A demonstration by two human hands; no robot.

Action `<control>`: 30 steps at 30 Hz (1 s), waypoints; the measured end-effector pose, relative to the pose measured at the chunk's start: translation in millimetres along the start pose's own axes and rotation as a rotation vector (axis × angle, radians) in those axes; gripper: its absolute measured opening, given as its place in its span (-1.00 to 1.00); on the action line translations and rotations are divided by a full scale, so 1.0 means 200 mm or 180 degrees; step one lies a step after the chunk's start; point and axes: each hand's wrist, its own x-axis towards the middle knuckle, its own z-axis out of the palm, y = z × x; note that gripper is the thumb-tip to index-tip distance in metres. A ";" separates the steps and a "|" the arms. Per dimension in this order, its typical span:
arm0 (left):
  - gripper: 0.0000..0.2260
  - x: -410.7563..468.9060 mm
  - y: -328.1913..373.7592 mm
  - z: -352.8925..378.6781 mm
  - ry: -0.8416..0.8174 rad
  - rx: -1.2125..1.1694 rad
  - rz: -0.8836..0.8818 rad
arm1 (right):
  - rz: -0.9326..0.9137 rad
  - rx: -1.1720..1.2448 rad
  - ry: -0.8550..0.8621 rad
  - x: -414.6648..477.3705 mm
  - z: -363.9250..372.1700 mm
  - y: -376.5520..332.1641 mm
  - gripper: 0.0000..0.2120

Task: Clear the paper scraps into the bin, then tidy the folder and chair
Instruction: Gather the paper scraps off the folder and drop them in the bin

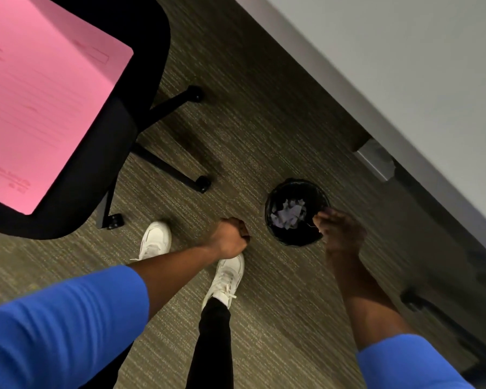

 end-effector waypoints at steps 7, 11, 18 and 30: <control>-0.79 -0.04 0.01 -0.01 0.0010 -0.0097 0.0032 | 0.1058 0.1569 0.0003 -0.06 0.07 -0.06 -0.79; -0.78 -0.08 0.01 -0.08 0.0064 -0.0321 -0.0098 | 0.1210 0.1778 -0.0137 -0.14 0.13 -0.08 -0.76; -0.86 -0.18 -0.08 -0.31 0.0322 -0.0718 -0.0317 | 0.1447 0.2194 -0.0334 -0.40 0.42 -0.21 -0.85; -0.65 -0.46 -0.06 -0.71 -0.0704 -0.4200 -0.1087 | 0.1332 0.2823 -0.0944 -0.84 1.01 -0.37 -0.71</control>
